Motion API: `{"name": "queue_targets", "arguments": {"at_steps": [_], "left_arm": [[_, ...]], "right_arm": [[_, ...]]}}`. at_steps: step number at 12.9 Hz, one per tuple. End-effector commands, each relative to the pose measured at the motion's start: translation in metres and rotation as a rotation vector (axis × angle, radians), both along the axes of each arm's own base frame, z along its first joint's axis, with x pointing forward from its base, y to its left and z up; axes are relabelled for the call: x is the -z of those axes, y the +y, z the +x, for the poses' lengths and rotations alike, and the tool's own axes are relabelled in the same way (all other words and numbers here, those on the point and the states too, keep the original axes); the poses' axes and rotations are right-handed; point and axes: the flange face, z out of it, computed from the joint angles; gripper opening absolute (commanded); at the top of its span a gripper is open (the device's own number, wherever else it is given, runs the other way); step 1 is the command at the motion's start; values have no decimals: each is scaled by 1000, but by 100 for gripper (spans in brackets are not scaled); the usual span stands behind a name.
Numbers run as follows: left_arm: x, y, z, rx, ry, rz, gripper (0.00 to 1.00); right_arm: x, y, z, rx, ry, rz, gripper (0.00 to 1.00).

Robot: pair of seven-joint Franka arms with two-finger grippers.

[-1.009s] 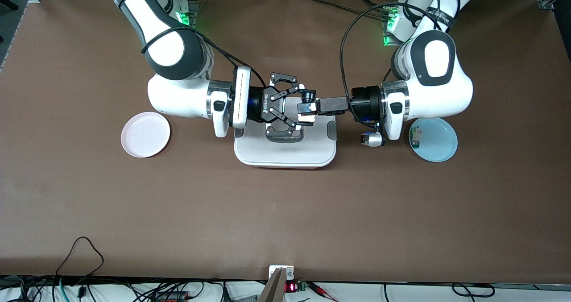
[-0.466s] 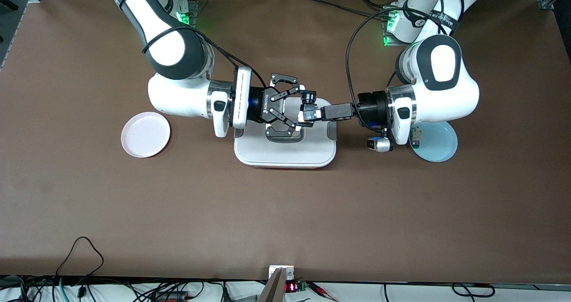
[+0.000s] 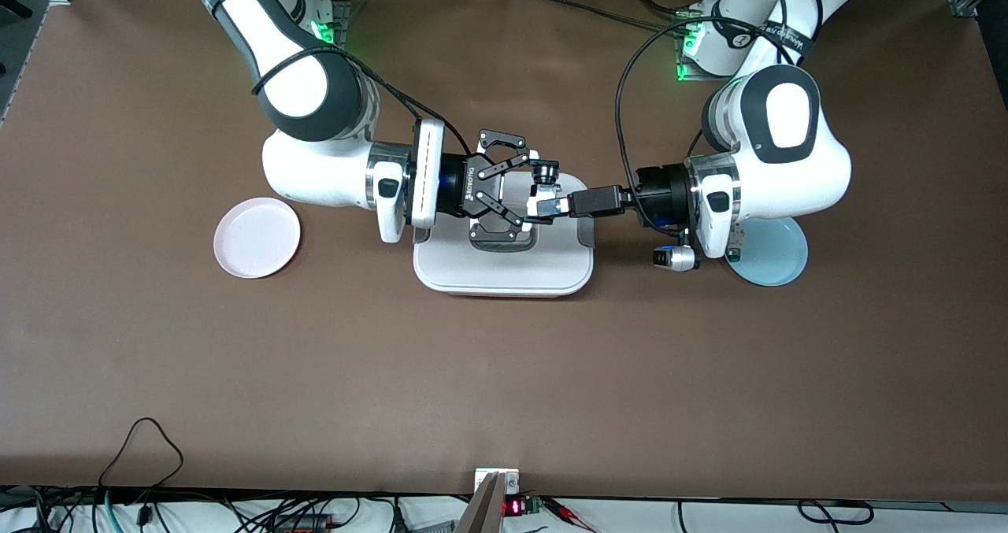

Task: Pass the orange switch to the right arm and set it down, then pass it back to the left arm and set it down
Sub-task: 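Close the left gripper on the orange switch held by the right gripper, then open the right gripper and withdraw it while the left gripper pulls away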

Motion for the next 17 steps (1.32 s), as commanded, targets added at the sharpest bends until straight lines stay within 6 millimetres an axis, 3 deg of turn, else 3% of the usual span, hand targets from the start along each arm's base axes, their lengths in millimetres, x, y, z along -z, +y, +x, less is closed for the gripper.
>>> {"name": "queue_targets", "arguments": {"at_steps": [1, 2, 3, 4, 10, 13, 17], "left_arm": [[-2, -4, 1, 11, -10, -18, 10], [-2, -4, 1, 11, -9, -18, 10], [-2, -4, 1, 11, -9, -18, 10], [-2, -3, 1, 9, -6, -18, 10], [-3, -1, 1, 6, -9, -17, 10], [0, 1, -1, 62, -43, 39, 10], [13, 42, -1, 306, -227, 203, 10]], "right_arm": [[-5, 4, 3, 15, -15, 14, 25], [-5, 4, 3, 15, -14, 13, 28], [-4, 3, 4, 16, -17, 12, 42], [-1, 1, 4, 19, -12, 10, 99], [-3, -4, 8, 29, -8, 12, 100], [9, -27, 14, 49, -9, -16, 100], [12, -65, 19, 80, -9, -64, 100]]}}
